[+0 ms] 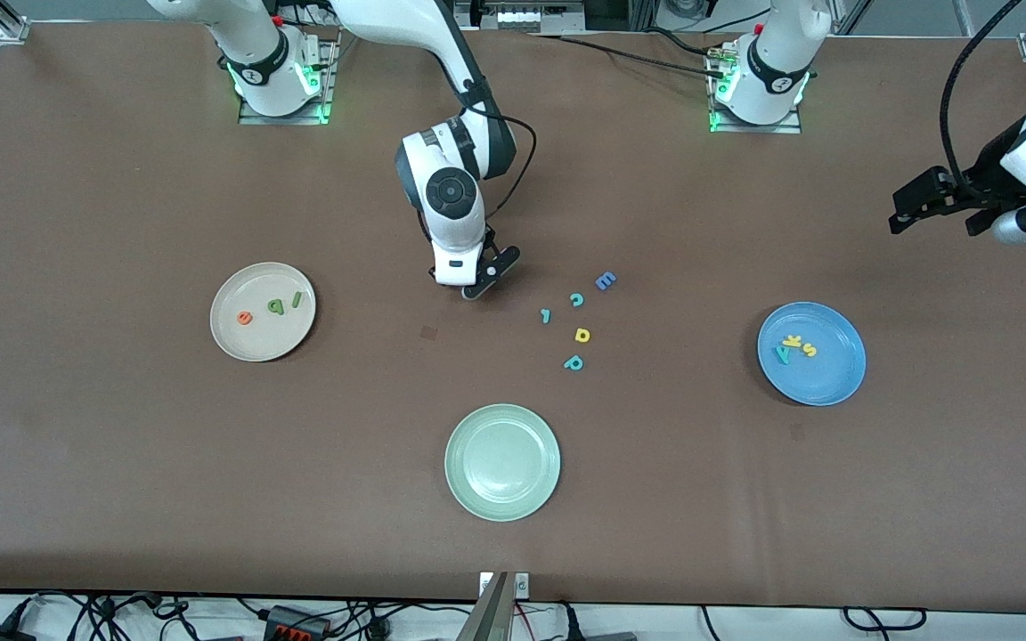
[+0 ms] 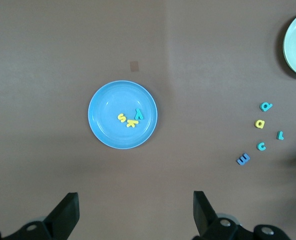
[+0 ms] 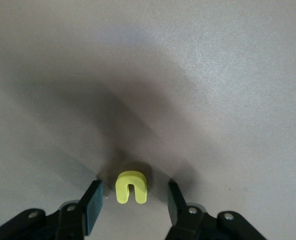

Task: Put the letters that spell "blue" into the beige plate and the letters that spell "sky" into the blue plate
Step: 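Carry the yellow n to the beige plate and release it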

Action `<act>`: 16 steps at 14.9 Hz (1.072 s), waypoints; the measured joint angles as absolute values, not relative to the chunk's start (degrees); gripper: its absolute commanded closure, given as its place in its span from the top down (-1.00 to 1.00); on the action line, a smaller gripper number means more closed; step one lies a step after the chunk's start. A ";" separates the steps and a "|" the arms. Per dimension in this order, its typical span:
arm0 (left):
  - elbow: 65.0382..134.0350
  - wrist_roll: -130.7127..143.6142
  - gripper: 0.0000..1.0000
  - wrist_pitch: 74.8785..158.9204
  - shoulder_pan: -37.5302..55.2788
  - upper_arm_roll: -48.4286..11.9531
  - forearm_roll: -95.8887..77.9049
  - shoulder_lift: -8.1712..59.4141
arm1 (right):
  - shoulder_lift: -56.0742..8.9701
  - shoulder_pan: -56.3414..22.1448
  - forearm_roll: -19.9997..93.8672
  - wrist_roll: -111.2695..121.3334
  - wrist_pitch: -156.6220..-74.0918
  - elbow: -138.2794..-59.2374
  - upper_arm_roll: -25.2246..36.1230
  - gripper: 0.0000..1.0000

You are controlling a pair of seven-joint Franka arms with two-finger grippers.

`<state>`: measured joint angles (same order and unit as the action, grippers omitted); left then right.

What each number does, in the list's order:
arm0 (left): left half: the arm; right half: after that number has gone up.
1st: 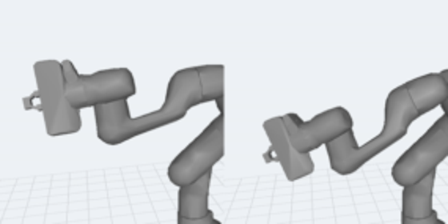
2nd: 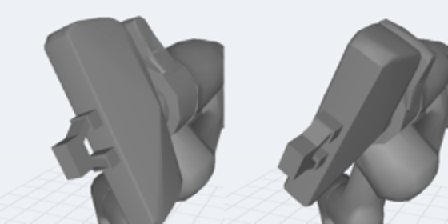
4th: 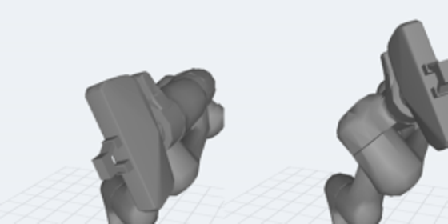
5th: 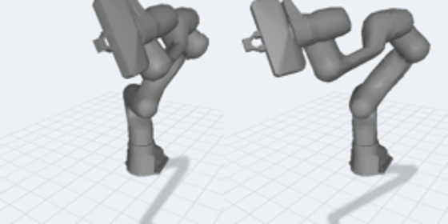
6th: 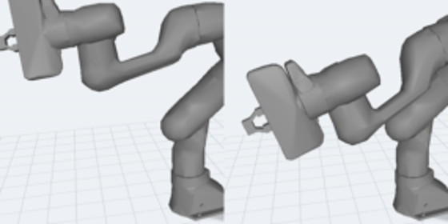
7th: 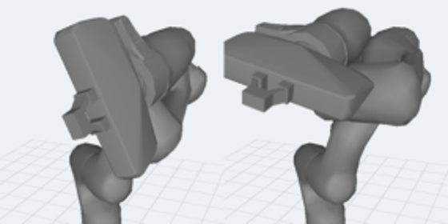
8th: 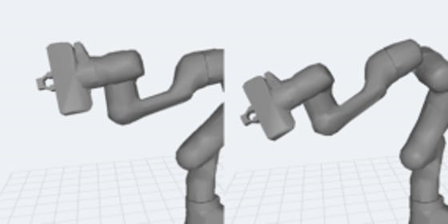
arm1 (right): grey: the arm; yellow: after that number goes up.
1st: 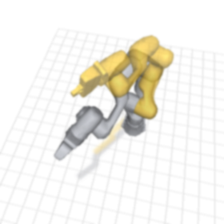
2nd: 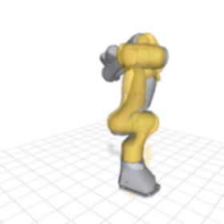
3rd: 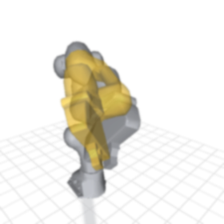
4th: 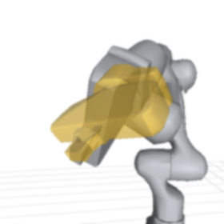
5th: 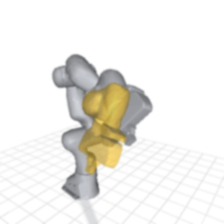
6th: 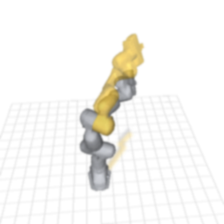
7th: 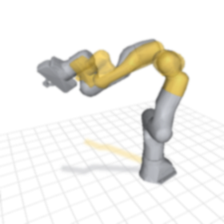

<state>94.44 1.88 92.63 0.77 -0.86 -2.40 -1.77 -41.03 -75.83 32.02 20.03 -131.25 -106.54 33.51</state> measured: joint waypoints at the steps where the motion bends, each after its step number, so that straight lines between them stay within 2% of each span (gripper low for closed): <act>1: 94.09 1.88 1.00 92.13 0.77 -0.94 -2.40 -1.76 | -41.04 -75.83 32.02 20.03 -131.27 -106.54 33.52 0.04; 4: 93.28 1.88 1.00 91.66 0.76 -0.95 -2.40 -1.77 | -41.02 -75.82 32.02 20.03 -131.52 -106.52 33.61 -0.33; 7: 92.85 1.88 1.00 90.84 0.67 -0.91 -2.40 -1.76 | -40.99 -75.82 32.02 20.03 -131.63 -106.41 33.79 -0.41; 8: 92.57 1.88 1.00 90.15 0.62 -0.89 -2.40 -1.76 | -40.98 -75.81 32.02 20.03 -131.66 -106.40 33.84 -0.55; 11: 91.83 1.88 1.00 89.33 0.33 -0.71 -2.40 -1.77 | -40.86 -75.67 32.03 20.03 -131.78 -106.30 34.13 -0.70; 14: 91.71 1.88 1.00 89.27 -0.27 -0.65 -2.38 -1.76 | -40.85 -74.50 32.03 19.99 -132.11 -106.22 36.02 -0.71; 16: 91.68 1.88 1.00 89.27 -0.26 -0.79 -2.38 -1.76 | -40.81 -74.01 32.03 19.98 -132.00 -106.18 39.51 -0.70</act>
